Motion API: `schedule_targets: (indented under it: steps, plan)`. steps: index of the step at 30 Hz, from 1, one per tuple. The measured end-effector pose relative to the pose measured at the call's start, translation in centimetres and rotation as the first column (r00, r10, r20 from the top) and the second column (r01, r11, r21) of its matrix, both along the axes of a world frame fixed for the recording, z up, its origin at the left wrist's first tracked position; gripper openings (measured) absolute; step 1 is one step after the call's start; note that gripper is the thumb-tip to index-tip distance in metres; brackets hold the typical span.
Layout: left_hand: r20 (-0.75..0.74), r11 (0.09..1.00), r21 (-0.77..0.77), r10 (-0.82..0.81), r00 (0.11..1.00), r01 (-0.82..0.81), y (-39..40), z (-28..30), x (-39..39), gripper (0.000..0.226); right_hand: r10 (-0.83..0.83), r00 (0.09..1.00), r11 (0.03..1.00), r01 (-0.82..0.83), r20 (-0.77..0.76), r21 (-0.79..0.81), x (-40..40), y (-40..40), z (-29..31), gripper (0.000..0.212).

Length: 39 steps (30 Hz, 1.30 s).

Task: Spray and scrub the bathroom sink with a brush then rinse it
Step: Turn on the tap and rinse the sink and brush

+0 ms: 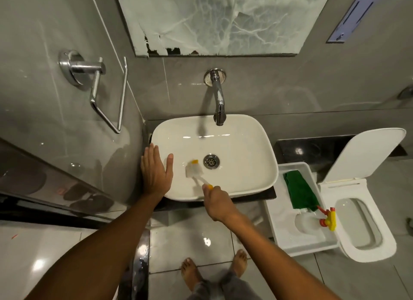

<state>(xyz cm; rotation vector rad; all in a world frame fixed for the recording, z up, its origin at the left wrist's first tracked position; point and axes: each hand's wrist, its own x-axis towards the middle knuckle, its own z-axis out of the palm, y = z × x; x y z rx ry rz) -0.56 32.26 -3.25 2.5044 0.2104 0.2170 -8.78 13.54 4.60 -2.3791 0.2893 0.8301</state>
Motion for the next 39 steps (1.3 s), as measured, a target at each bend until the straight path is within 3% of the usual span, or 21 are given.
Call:
schedule_targets:
  steps: [3,6,13,20,27,32,35,39]
  plan:
    - [0.162,0.997,0.058,-0.051,0.985,0.043,-1.5,2.9,1.6,0.039,-0.294,0.955,0.953,0.289,0.039,0.091,-0.6,-2.1,-0.7,0.053]
    - [0.103,0.985,0.049,-0.168,0.980,0.163,-4.7,7.3,4.4,0.056,-0.403,0.910,0.913,0.391,0.098,0.117,-0.3,-3.5,-0.7,0.056]
    - [0.087,0.960,0.052,-0.280,0.956,0.276,-12.0,14.7,8.0,0.068,-0.446,0.872,0.894,0.423,0.201,0.150,0.0,-3.5,0.3,0.054]
    - [-0.049,0.990,0.041,-0.133,0.990,0.135,-14.5,16.0,8.8,0.032,-0.445,0.872,0.894,0.421,0.203,0.151,-0.4,-2.6,-0.4,0.056]
    - [-0.141,0.993,-0.027,-0.121,0.983,0.118,-15.3,16.0,9.6,0.028,-0.473,0.853,0.879,0.439,0.219,0.186,-0.5,-3.3,-1.0,0.051]
    - [-0.218,0.952,-0.155,-0.293,0.931,0.264,-13.3,15.5,10.7,0.034,-0.461,0.854,0.884,0.417,0.241,0.213,-1.3,-3.1,-1.3,0.044]
    - [-0.198,0.878,-0.203,-0.471,0.860,0.434,-11.6,15.5,11.3,0.033,-0.450,0.856,0.890,0.406,0.253,0.209,-1.7,-3.0,-1.1,0.046]
    - [-0.175,0.822,-0.216,-0.564,0.807,0.527,-10.8,15.4,11.9,0.026,-0.475,0.840,0.875,0.418,0.262,0.246,-2.7,-2.8,-1.4,0.054]
